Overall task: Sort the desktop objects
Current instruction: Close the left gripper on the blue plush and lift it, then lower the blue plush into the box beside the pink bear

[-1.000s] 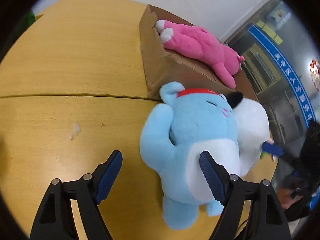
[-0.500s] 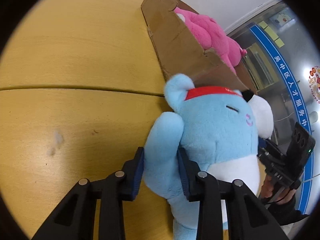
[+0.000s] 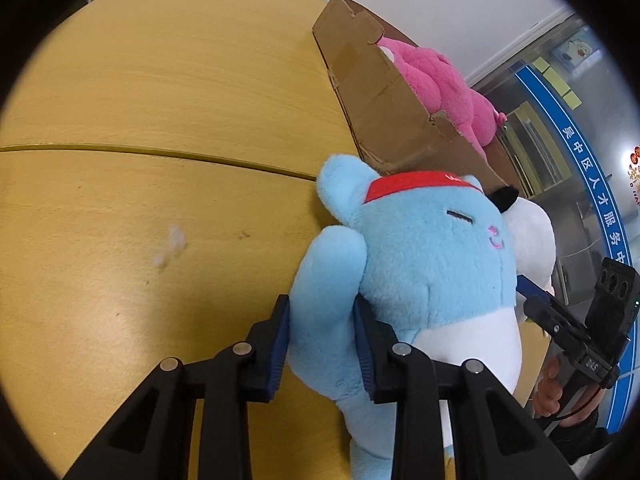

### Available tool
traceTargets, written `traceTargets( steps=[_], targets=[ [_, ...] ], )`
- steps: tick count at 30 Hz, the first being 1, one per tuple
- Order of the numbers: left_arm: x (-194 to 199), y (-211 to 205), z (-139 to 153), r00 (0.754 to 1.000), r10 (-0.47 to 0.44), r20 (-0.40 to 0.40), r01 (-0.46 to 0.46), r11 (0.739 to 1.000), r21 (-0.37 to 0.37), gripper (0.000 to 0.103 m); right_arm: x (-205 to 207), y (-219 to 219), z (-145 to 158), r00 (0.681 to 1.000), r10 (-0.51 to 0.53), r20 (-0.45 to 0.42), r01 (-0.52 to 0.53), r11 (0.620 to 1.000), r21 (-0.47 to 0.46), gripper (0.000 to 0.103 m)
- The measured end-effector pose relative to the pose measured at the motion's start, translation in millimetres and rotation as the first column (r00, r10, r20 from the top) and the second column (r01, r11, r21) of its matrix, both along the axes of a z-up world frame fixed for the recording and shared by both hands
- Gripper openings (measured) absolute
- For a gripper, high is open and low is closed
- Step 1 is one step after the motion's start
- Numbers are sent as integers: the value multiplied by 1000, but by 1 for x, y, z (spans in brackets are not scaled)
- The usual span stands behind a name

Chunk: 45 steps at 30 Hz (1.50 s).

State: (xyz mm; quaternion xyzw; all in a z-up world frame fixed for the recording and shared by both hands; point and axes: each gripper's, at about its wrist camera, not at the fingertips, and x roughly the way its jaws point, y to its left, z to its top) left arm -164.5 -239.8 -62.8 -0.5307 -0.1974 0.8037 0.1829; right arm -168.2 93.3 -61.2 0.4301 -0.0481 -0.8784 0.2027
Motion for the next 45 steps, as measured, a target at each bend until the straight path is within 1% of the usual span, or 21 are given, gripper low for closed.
traceTargets(
  steps=[2, 7, 9, 10, 14, 16, 19, 21, 23, 24, 26, 27, 29, 31, 32, 34, 36, 39, 41, 44, 45],
  targets=[
    [-1, -2, 0, 1000, 8, 5, -8, 1000, 3, 30, 4, -10, 0, 999, 38, 2, -38, 999, 3, 80],
    [-2, -2, -1, 1000, 14, 0, -14, 1000, 5, 30, -18, -34, -22, 991, 100, 93, -95, 994, -61, 79],
    [-1, -2, -1, 1000, 14, -3, -14, 1000, 3, 30, -34, -33, -29, 985, 107, 136, -91, 989, -120, 57],
    [0, -2, -1, 1000, 14, -5, -14, 1000, 1, 29, -42, -32, -33, 981, 112, 158, -88, 985, -150, 36],
    [4, 4, 8, 999, 19, -30, -20, 1000, -18, 26, -37, -37, -35, 977, 147, 155, -128, 984, -127, 28],
    [11, 13, 28, 997, 16, -75, -18, 999, -28, 24, -29, -33, -30, 979, 149, 139, -131, 983, -132, 26],
    [20, 28, 71, 984, 6, -179, -13, 999, -39, 23, -21, -20, 1, 990, 132, 42, -125, 982, -143, 23],
    [19, 38, 112, 967, -4, -254, -8, 999, -47, 23, -22, -9, 35, 991, 127, -39, -132, 978, -162, 23],
    [10, 50, 157, 944, -14, -330, -8, 998, -65, 23, -30, 0, 80, 981, 130, -147, -152, 977, -152, 23],
    [-3, 60, 183, 927, -29, -375, -3, 996, -85, 23, -38, 2, 98, 972, 130, -194, -158, 978, -133, 23],
    [-32, 65, 205, 915, -36, -401, -1, 996, -91, 23, -62, 4, 131, 952, 127, -278, -158, 983, -90, 23],
    [-59, 68, 214, 917, -38, -398, -1, 995, -100, 23, -79, 5, 142, 945, 124, -304, -152, 986, -69, 23],
    [-98, 72, 215, 924, -35, -381, -15, 992, -126, 23, -122, 7, 156, 937, 125, -325, -145, 989, -38, 23],
    [-141, 77, 202, 942, -34, -335, -20, 988, -155, 23, -159, 11, 151, 946, 129, -297, -143, 989, -27, 23],
    [-168, 79, 184, 958, -29, -284, -19, 986, -167, 23, -179, 12, 140, 957, 127, -259, -138, 990, -22, 23],
    [-195, 85, 153, 977, -20, -213, -22, 981, -192, 23, -213, 15, 115, 976, 129, -177, -133, 991, -10, 23],
    [-220, 94, 112, 992, -28, -122, -2, 972, -237, 22, -240, 15, 78, 989, 134, -53, -134, 991, 12, 23],
    [-236, 104, 65, 999, -38, -23, 30, 955, -295, 21, -271, 12, 28, 982, 142, 124, -148, 988, 42, 23],
    [-239, 108, 55, 998, -57, -19, 48, 943, -330, 19, -280, 5, 7, 961, 166, 220, -181, 982, 50, 23],
    [-241, 110, 58, 999, -50, -9, 43, 934, -355, 19, -287, -11, -2, 938, 201, 283, -237, 966, 100, 23],
    [-240, 111, 59, 999, -50, -9, 43, 924, -379, 20, -291, -16, -5, 930, 210, 303, -254, 961, 113, 23]
  ],
)
